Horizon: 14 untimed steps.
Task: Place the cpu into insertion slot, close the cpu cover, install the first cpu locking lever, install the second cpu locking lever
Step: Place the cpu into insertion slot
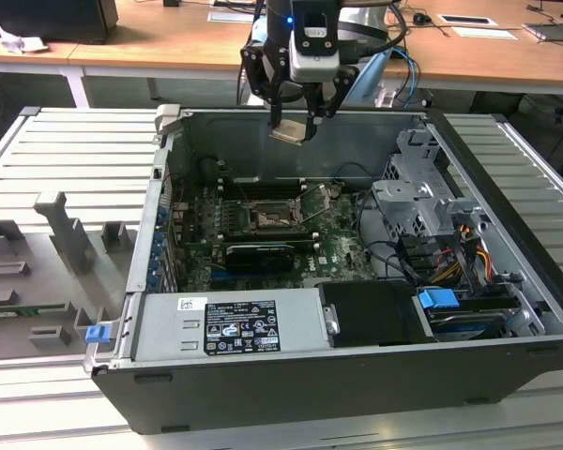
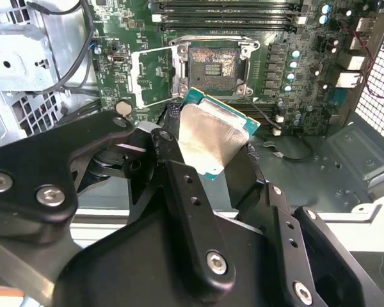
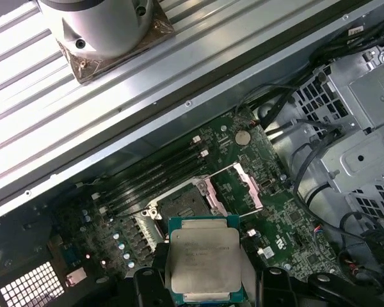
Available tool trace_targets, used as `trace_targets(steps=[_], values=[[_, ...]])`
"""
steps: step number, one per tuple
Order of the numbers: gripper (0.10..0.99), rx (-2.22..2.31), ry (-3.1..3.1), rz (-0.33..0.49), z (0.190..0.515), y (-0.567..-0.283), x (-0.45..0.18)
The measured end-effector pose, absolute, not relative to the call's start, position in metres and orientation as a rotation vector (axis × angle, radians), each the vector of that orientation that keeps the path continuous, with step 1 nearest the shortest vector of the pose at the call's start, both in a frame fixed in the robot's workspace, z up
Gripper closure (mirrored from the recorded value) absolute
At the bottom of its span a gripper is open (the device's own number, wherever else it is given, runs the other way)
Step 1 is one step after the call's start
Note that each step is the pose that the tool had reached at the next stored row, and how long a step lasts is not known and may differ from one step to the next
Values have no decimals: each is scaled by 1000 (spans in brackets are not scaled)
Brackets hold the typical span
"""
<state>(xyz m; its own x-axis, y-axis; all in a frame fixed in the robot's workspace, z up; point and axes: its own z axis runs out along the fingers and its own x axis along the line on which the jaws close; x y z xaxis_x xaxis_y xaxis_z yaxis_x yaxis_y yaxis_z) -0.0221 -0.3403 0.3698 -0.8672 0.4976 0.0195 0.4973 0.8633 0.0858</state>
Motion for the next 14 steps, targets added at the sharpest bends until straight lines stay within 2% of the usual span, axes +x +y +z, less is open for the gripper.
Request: trace_targets(steps=[14], values=[[561,912,2997,138,369,-340,-22]])
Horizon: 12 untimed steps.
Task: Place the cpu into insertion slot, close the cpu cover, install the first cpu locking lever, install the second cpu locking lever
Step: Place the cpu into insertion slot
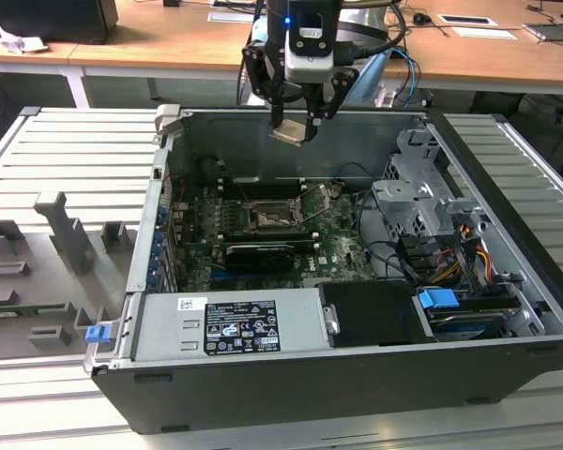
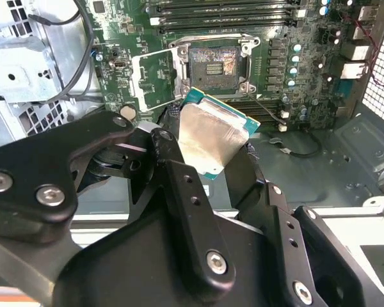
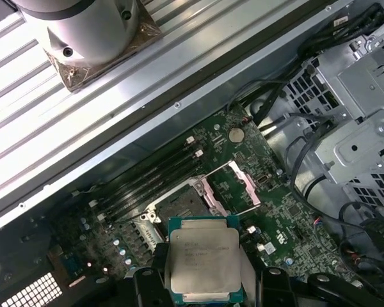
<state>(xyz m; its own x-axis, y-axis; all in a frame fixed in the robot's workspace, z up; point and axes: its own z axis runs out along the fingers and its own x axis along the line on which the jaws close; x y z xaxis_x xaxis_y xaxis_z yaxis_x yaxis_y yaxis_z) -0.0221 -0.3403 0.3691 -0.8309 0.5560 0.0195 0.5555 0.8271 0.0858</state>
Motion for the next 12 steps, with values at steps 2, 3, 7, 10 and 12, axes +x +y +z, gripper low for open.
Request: trace_targets(steps=[2,3,7,10,12], values=[[561,933,2989,138,369,-340,-22],[561,947,2985,138,369,-340,-22],[561,980,2973,137,369,-340,-22],[561,1025,2956,137,368,-340,-22],[561,1042,2950,137,368,-340,-22]])
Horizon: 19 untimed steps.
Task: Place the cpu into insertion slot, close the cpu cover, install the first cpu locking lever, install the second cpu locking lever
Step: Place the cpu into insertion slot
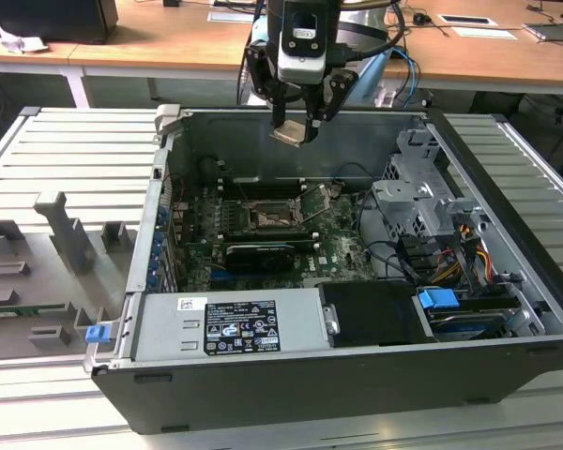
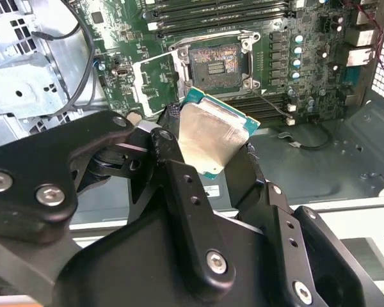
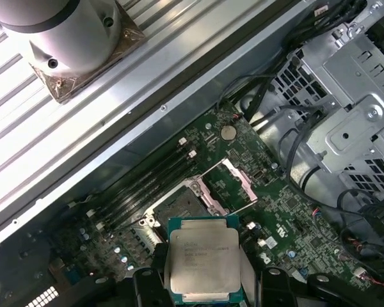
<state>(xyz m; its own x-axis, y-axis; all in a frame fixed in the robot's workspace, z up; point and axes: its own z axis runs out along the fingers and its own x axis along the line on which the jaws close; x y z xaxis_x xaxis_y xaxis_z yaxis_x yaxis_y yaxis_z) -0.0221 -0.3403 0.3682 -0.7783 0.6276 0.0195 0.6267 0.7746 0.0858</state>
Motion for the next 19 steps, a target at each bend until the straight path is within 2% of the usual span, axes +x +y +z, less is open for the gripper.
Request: trace_targets(steps=[19], values=[[561,1187,2890,136,367,-340,-22]])
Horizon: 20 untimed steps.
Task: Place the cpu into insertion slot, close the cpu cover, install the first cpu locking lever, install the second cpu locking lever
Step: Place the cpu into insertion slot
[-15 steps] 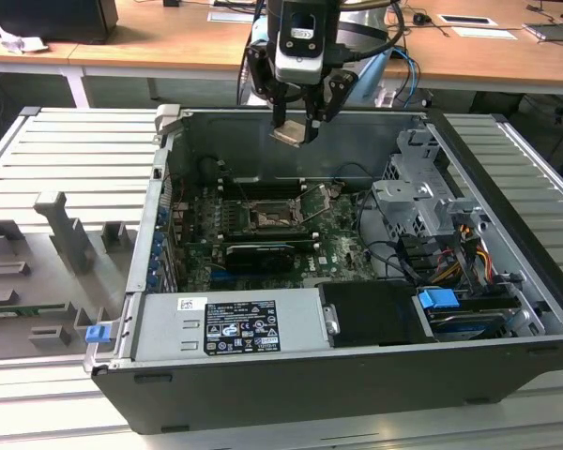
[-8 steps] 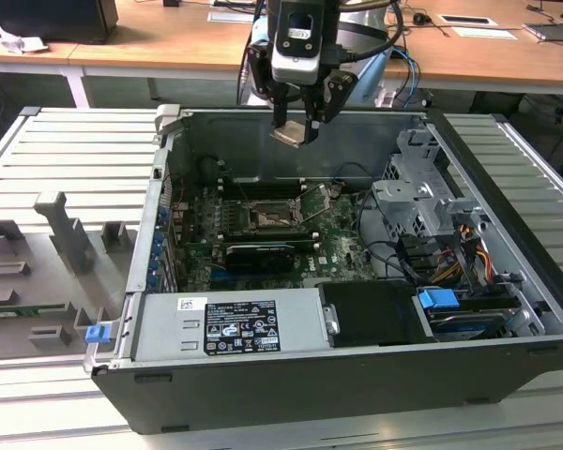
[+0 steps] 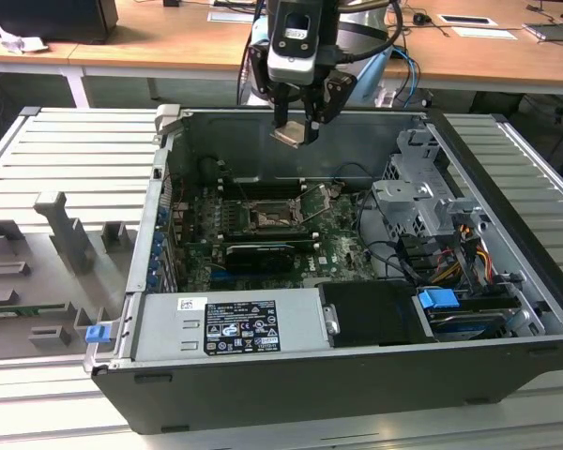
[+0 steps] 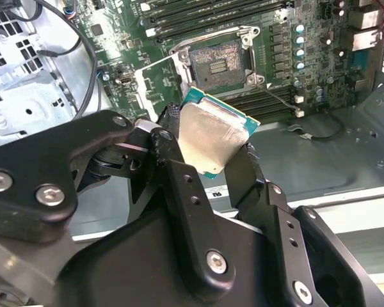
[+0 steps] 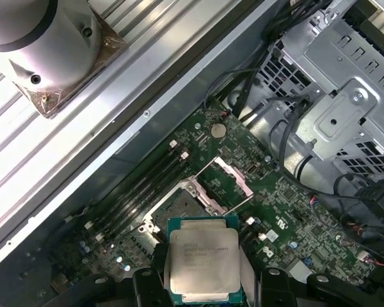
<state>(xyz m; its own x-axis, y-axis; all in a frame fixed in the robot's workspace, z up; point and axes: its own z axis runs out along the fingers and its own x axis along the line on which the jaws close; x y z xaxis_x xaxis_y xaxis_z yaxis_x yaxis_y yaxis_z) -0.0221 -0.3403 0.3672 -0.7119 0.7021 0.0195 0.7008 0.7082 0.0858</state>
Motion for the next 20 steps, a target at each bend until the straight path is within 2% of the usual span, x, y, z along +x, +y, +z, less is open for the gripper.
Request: trace_targets(steps=[20], values=[[561,1300,2837,134,363,-340,-22]])
